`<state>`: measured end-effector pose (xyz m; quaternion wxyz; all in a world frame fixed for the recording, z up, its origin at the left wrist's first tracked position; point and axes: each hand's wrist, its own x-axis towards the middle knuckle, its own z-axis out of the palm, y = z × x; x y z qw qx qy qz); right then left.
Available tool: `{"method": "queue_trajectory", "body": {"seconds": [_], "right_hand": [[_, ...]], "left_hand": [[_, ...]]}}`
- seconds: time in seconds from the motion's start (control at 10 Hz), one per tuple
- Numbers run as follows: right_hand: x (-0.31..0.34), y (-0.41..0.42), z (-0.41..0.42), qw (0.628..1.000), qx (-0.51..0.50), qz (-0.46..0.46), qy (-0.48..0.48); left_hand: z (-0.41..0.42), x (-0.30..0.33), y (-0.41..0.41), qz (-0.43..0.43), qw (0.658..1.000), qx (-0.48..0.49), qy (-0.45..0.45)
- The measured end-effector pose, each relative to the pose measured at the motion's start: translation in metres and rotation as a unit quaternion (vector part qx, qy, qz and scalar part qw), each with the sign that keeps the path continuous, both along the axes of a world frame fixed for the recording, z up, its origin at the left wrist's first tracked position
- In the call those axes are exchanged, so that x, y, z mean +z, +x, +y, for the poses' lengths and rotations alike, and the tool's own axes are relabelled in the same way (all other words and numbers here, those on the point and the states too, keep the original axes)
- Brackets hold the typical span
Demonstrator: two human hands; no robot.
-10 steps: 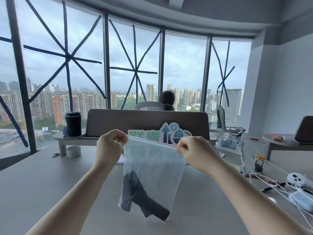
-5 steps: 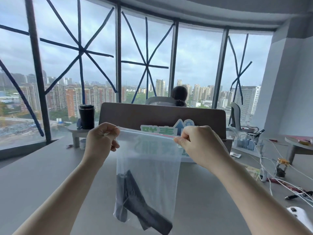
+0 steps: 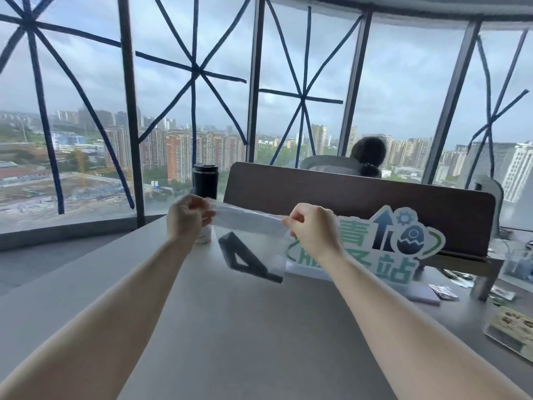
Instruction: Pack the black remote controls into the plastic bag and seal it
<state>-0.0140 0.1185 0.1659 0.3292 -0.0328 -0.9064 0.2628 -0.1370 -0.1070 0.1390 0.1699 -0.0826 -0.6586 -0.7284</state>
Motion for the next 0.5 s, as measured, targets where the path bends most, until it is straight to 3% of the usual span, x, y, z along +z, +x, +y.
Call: {"method": "queue_trajectory", "body": {"seconds": [0.2,0.3,0.4,0.5], "right_hand": [[-0.095,0.003,-0.028,0.985,0.065,-0.156,-0.039],[-0.110,0.033,-0.031,0.965,0.122,-0.222,-0.067],[-0.094,0.072,-0.013,0.966,0.114,-0.213,-0.093],[-0.054,0.126,0.019,0.976,0.090,-0.107,-0.167]], "left_hand": [[-0.028,-0.093,0.002,-0.091,0.995,0.032,-0.009],[-0.040,-0.134,0.024,-0.119,0.992,0.020,-0.021],[-0.052,-0.146,0.053,-0.135,0.990,0.029,-0.040],[-0.058,-0.155,0.107,-0.125,0.991,0.045,-0.021]]}}
